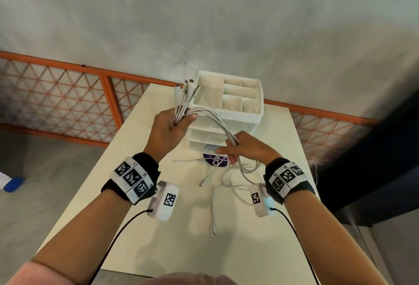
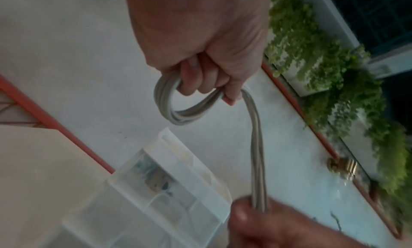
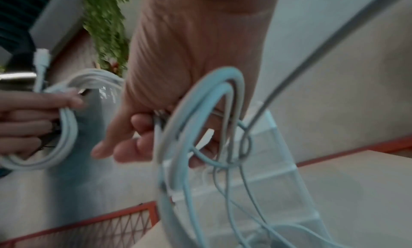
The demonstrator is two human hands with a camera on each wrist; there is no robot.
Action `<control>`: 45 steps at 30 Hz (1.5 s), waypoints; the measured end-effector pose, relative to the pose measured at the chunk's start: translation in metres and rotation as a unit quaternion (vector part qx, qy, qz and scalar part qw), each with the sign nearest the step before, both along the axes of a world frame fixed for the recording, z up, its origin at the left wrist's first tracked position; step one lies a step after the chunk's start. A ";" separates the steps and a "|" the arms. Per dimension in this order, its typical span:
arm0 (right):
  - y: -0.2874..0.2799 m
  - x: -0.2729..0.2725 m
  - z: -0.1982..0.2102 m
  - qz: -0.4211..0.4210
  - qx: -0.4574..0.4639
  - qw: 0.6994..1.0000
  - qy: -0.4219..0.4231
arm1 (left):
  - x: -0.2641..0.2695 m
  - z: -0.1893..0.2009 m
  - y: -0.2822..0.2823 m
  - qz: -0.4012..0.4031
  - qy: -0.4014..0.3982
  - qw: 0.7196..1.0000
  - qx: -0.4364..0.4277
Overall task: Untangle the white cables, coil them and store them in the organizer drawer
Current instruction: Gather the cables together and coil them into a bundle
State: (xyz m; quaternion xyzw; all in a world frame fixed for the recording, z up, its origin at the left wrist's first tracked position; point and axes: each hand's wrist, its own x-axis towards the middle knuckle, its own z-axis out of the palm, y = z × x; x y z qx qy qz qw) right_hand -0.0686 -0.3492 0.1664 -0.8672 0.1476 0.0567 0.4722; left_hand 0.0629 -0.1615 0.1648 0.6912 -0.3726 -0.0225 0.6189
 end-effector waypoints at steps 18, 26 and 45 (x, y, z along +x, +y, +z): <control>-0.031 -0.013 -0.004 -0.044 0.022 0.996 0.069 | 0.017 -0.001 0.009 0.161 0.036 0.986 -0.018; -0.028 -0.034 -0.055 -0.062 -0.019 0.998 0.024 | 0.023 -0.001 0.009 0.189 0.023 0.982 -0.007; -0.033 -0.012 -0.047 -0.192 -0.053 0.968 -0.155 | 0.020 -0.022 0.005 0.185 0.017 0.974 0.129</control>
